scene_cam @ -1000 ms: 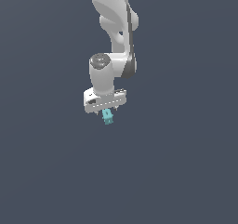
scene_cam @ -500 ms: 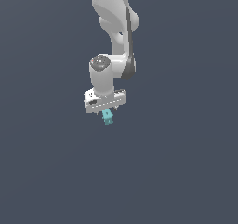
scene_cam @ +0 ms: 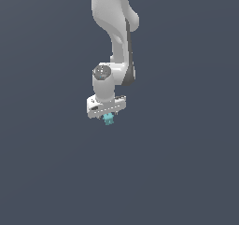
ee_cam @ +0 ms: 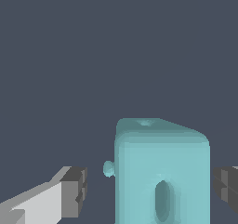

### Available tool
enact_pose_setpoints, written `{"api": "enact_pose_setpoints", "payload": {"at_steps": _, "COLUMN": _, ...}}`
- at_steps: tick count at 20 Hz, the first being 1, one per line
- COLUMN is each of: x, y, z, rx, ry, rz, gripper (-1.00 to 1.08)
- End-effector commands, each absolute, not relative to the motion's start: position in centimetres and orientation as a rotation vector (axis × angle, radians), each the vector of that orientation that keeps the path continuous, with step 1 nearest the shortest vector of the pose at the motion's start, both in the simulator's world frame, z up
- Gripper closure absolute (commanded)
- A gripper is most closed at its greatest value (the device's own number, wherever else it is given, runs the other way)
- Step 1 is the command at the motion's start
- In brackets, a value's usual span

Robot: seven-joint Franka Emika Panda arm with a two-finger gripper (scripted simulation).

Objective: Pick up the object and move it to a goal position.

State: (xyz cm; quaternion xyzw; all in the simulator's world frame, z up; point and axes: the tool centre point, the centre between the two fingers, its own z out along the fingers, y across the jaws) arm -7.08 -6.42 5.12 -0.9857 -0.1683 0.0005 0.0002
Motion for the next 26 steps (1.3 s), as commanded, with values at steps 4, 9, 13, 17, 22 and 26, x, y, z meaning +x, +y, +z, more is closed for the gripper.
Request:
{"api": "enact_pose_setpoints", "payload": {"at_steps": 4, "x": -7.0, "y": -6.4, "z": 4.2, "rx": -3.097, "ry": -0.53, "rz": 0.0, "gripper": -0.92}}
{"api": "enact_pose_setpoints", "payload": {"at_steps": 9, "x": -7.0, "y": -6.4, "z": 4.2, "rx": -3.097, "ry": -0.53, "rz": 0.0, "gripper": 1.08}}
{"api": "enact_pose_setpoints", "payload": {"at_steps": 13, "x": -7.0, "y": -6.4, "z": 4.2, "rx": -3.097, "ry": -0.53, "rz": 0.0, "gripper": 1.08}}
{"api": "enact_pose_setpoints", "payload": {"at_steps": 17, "x": -6.9, "y": -6.6, "z": 4.3, "rx": -3.097, "ry": -0.528, "rz": -0.001, "gripper": 1.08}}
{"api": "enact_pose_setpoints", "payload": {"at_steps": 22, "x": -6.2, "y": -7.6, "z": 4.5, "rx": -3.097, "ry": -0.528, "rz": -0.001, "gripper": 1.08}}
{"api": "enact_pose_setpoints", "payload": {"at_steps": 26, "x": -5.1, "y": -9.1, "z": 4.7, "rx": -3.097, "ry": -0.529, "rz": -0.001, "gripper": 1.08}}
